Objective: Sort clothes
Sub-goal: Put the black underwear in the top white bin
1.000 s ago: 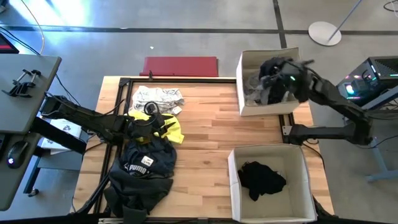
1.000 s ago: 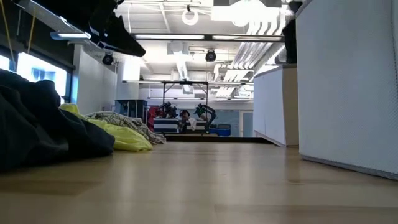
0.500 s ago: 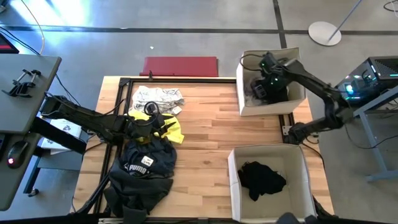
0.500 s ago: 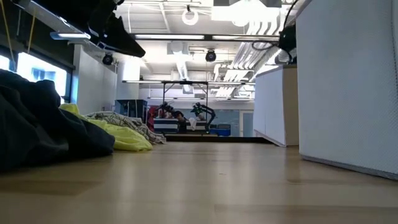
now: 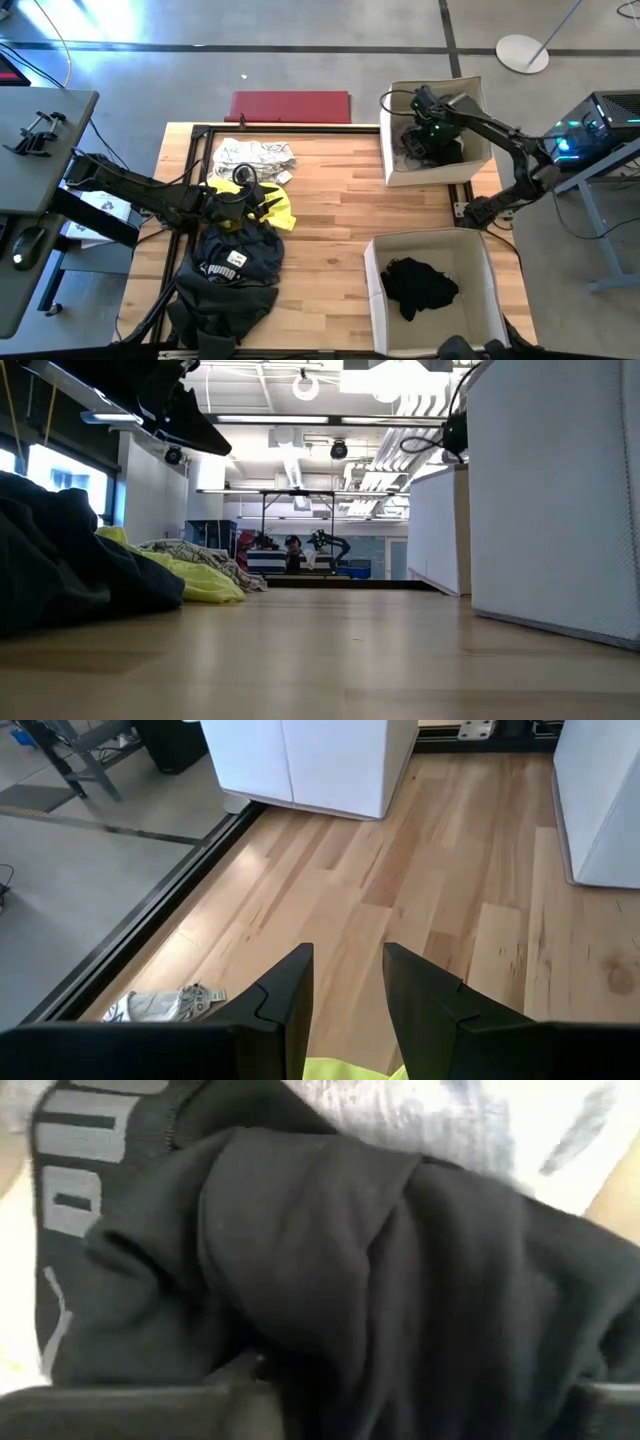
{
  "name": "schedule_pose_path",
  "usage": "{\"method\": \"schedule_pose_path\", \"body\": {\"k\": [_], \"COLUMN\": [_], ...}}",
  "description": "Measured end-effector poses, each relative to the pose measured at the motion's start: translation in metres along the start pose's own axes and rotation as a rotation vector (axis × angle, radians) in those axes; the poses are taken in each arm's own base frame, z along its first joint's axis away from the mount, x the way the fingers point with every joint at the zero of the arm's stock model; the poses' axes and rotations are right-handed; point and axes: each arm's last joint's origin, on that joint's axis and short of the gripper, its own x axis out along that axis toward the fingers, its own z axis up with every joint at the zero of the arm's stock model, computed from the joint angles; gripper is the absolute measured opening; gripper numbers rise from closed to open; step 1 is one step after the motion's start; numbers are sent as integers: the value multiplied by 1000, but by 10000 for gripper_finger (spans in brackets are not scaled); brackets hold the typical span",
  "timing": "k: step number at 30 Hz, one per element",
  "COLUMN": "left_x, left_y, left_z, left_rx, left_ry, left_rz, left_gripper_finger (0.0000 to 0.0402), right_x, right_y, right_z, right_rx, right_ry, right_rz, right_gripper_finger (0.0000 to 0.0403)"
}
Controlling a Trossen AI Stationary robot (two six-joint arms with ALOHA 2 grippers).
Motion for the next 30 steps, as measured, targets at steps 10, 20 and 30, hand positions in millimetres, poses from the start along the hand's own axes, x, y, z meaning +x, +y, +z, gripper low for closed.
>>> {"method": "schedule_pose_path", "body": {"k": [10, 20, 30], "left_x": [0, 0, 0], "left_y": [0, 0, 0], "left_z": [1, 1, 1], "left_rx": [-8, -8, -4], "left_ry": [-10, -11, -7], "left_rz": [-1, 0, 1], "left_gripper_finger": [111, 111, 111], "right_x": [-64, -76, 9], "right_y": [-17, -8, 10], "right_z": [-31, -32, -21], "right_rx": [152, 193, 179], "right_ry": [-351, -512, -191], "right_rz": [19, 199, 81], "right_gripper_finger": [156, 156, 155]}}
